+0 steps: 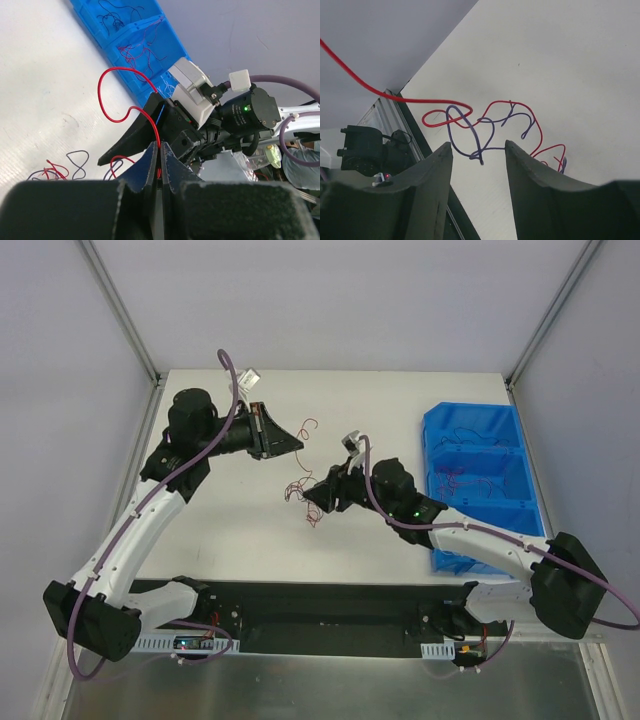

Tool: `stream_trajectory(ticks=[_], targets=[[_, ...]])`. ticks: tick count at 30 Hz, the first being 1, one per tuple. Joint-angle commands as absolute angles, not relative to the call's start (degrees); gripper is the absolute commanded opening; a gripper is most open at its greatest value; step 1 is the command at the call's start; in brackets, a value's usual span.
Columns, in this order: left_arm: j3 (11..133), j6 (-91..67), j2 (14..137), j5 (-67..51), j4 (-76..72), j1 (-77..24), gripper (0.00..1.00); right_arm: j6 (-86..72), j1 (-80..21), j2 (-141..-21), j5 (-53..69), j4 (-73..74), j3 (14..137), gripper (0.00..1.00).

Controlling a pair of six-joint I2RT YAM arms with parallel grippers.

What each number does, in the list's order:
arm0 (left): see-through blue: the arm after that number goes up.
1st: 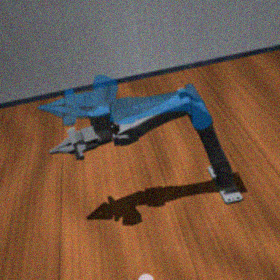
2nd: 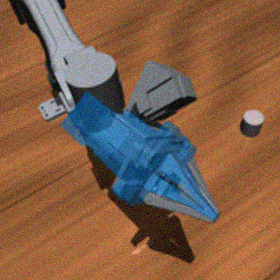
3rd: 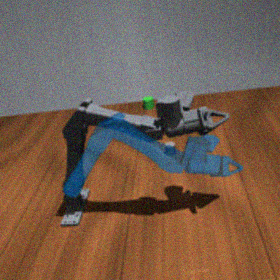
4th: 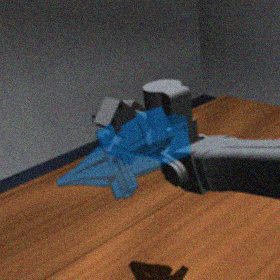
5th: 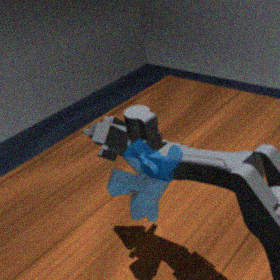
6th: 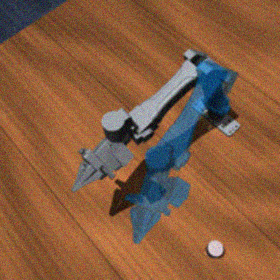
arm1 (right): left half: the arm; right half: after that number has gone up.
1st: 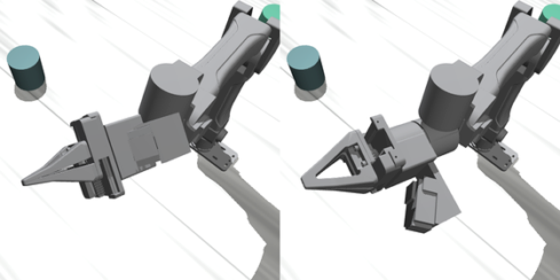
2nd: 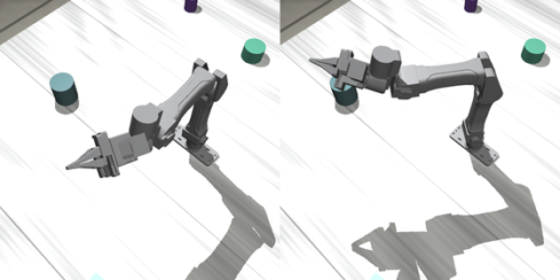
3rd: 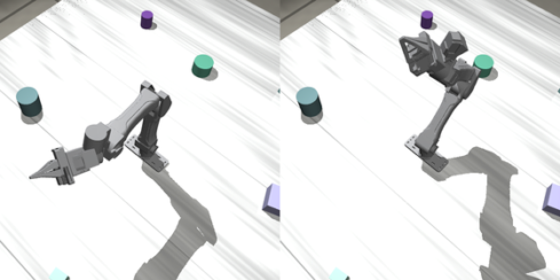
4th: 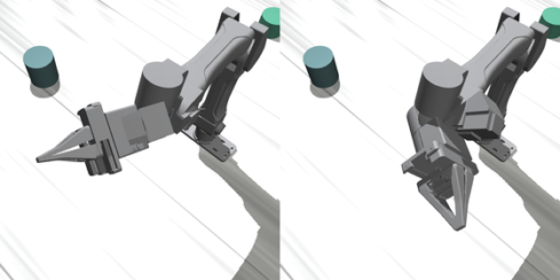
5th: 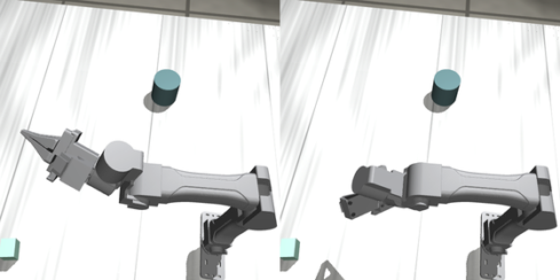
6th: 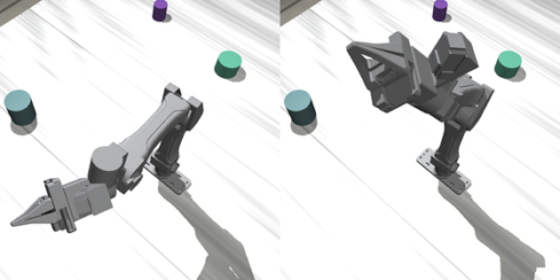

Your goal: Untangle the cables

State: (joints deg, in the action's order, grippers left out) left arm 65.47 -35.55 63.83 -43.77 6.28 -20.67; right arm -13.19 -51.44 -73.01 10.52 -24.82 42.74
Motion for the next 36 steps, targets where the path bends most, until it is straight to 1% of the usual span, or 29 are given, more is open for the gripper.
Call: stream_trajectory(ticks=[1, 2, 4, 6, 10, 13, 18, 22, 28, 32, 36], targets=[[67.9, -36.0, 64.0, -46.7, 3.9, -21.1, 0.00, -11.3, -50.6, -72.3, 9.8, -26.1, 45.8, 0.42], [67.9, -36.0, 63.8, -46.7, 4.0, -21.1, 0.00, -11.3, -50.6, -72.8, 9.9, -26.1, 46.2, 0.36], [68.1, -35.8, 63.1, -46.6, 4.0, -21.1, 0.00, -11.5, -50.5, -73.6, 9.8, -26.0, 46.8, 0.15], [68.3, -35.4, 62.5, -46.8, 3.8, -21.1, 0.00, -12.0, -50.4, -73.9, 8.9, -26.0, 46.7, 0.01], [69.4, -32.4, 58.6, -44.7, 3.9, -21.1, 0.00, -13.5, -48.6, -73.3, 2.3, -22.7, 44.5, 0.00], [71.9, -28.5, 53.8, -42.3, 4.0, -21.1, 0.00, -17.0, -43.4, -74.7, 0.5, -19.2, 41.1, 0.00], [76.4, -21.5, 46.1, -34.7, 4.0, -21.2, 0.00, -17.6, -31.8, -82.4, 11.9, -18.4, 36.0, 0.00], [76.1, -18.6, 43.2, -27.7, 4.0, -21.1, 0.00, -15.7, -28.7, -85.8, 14.9, -18.1, 33.6, 0.00], [74.5, -19.4, 43.9, -20.8, 4.6, -21.1, 0.00, -13.3, -28.6, -82.0, 12.1, -15.0, 32.3, 0.00], [71.6, -22.0, 45.9, -16.4, 6.3, -21.1, 0.00, -11.5, -28.7, -75.4, 11.9, -10.9, 33.5, 0.00], [65.8, -25.2, 49.4, -16.2, 7.5, -21.1, 0.00, -10.2, -28.7, -67.2, 11.9, -5.1, 36.1, 0.00]])
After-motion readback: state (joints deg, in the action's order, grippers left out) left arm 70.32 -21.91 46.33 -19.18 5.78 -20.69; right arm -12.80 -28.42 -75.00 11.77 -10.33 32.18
